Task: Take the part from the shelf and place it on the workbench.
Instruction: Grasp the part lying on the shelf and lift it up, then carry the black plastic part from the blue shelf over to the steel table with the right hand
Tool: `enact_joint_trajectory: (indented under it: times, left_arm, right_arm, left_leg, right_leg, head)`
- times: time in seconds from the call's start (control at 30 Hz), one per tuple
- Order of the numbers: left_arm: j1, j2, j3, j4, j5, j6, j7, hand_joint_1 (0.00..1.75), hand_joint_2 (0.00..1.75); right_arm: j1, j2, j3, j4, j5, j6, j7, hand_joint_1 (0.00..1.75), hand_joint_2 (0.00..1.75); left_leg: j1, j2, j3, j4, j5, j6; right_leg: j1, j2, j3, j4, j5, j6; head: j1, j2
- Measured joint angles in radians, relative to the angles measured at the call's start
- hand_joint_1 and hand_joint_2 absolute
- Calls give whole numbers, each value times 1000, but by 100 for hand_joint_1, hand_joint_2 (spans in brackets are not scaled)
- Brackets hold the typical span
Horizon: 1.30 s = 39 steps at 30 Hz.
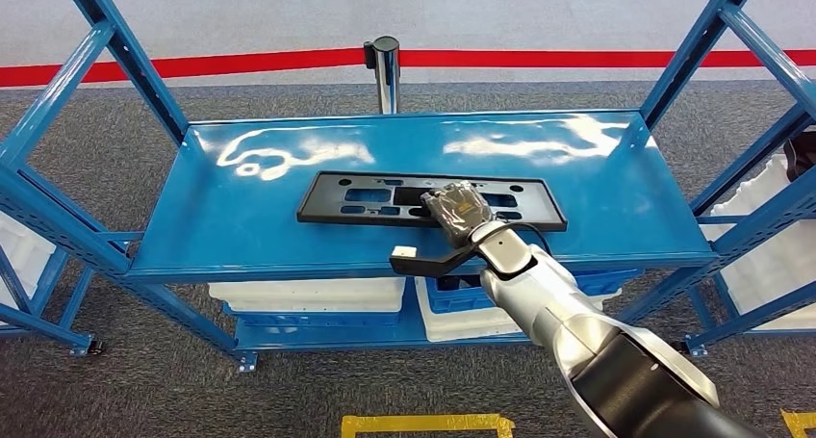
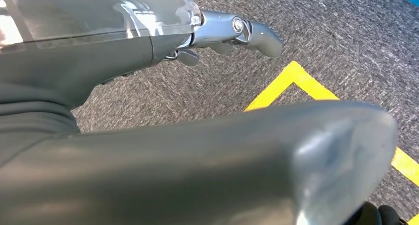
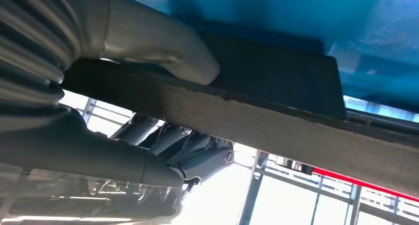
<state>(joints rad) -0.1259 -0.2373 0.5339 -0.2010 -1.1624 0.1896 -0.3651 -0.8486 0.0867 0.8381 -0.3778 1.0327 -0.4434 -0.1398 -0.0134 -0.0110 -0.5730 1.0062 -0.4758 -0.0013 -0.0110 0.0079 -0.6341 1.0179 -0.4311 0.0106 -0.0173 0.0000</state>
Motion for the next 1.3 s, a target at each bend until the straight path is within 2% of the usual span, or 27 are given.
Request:
enact_joint_trajectory:
  times: [0.3,0.47,0.6,0.7,0.87,1.0,1.13,1.3]
  left_arm:
    - [0,0,0,0,4,2,1,0,0]
    - [1,0,0,0,0,9,1,0,0]
    - [2,1,-7,0,-1,15,-24,0,175]
    - [4,2,-9,0,11,42,-89,0,175]
    - [6,2,-11,0,27,144,-214,0,175]
    - [8,1,-11,0,48,247,-307,0,0]
    - [10,1,-26,-1,86,313,-331,0,0]
    - [16,1,-66,-1,153,343,-336,0,0]
  right_arm:
    - [0,-3,-12,-20,-29,-48,-47,175,175]
    - [-35,-25,-47,-93,-57,-84,-70,175,175]
    - [-96,-61,-81,-209,-62,-79,-72,175,175]
    - [-137,-99,-104,-343,-66,-60,-69,175,175]
    - [-185,-165,-126,-568,-115,-7,-78,175,175]
    - [-173,-226,-127,-737,-203,1,-122,175,175]
    - [-107,-300,-121,-903,-297,-17,-171,175,175]
    - [-4,-382,-119,-1073,-367,-47,-213,175,175]
  left_leg:
    - [0,0,0,0,0,0]
    - [0,0,0,0,0,0]
    - [-1,0,0,0,0,0]
    - [-1,0,0,0,0,0]
    - [-2,0,0,0,0,0]
    - [-2,-1,0,0,0,1]
    - [-2,-1,0,0,0,1]
    - [-2,-1,0,1,-1,1]
  right_leg:
    - [0,0,0,0,0,0]
    - [0,0,0,0,0,0]
    - [0,0,0,0,0,0]
    - [0,0,0,0,0,0]
    - [0,0,0,0,0,0]
    - [0,0,-1,0,0,0]
    - [0,-1,0,0,0,0]
    - [0,0,0,0,0,0]
  head:
    - [0,0]
    - [0,0]
    - [0,0]
    - [0,0]
    - [0,0]
    - [0,0]
    - [0,0]
    - [1,0]
